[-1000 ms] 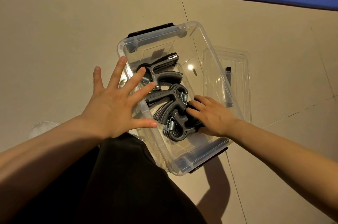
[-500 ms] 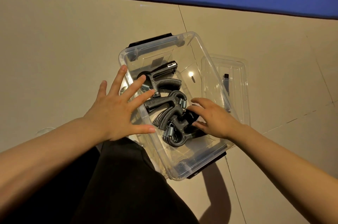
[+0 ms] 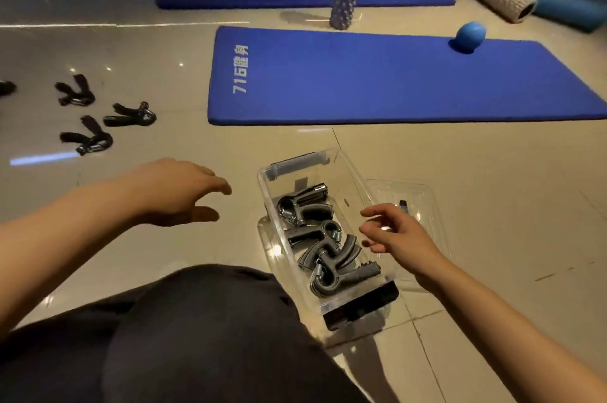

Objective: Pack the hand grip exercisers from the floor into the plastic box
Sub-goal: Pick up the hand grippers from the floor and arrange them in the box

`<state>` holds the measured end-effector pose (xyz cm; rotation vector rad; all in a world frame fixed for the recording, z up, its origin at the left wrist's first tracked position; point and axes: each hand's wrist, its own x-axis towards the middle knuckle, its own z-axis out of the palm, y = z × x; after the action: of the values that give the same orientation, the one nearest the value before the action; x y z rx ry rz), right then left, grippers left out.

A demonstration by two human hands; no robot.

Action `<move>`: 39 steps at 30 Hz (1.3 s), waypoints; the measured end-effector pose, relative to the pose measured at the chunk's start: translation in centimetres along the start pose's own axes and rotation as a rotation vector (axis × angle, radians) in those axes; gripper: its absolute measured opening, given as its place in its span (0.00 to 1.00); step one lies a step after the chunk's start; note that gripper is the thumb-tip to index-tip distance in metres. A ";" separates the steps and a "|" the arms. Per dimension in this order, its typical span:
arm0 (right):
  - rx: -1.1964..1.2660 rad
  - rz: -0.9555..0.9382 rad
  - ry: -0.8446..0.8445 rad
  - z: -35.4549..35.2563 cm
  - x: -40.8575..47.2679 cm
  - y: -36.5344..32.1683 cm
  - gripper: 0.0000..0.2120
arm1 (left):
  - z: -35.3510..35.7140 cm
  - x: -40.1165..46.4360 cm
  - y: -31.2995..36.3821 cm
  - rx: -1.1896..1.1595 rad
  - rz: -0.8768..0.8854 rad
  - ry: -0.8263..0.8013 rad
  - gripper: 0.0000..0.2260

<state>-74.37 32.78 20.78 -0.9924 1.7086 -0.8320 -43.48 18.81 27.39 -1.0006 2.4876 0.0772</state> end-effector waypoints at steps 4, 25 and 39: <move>0.061 -0.153 -0.019 1.5 -2.7 -4.1 0.06 | -2.0 -5.8 3.3 -0.413 -0.164 0.206 0.22; -0.703 -0.653 -0.669 22.1 -5.6 -25.4 0.12 | 8.1 -21.7 -0.8 -0.876 -1.112 0.427 0.14; -1.054 -0.591 -0.864 39.2 5.6 -26.4 0.18 | 9.6 -24.8 -17.2 -0.890 -1.098 0.383 0.17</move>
<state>-32.05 12.71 29.32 -2.2149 0.9921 0.3012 -12.58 24.20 31.50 -2.7979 1.7679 0.7170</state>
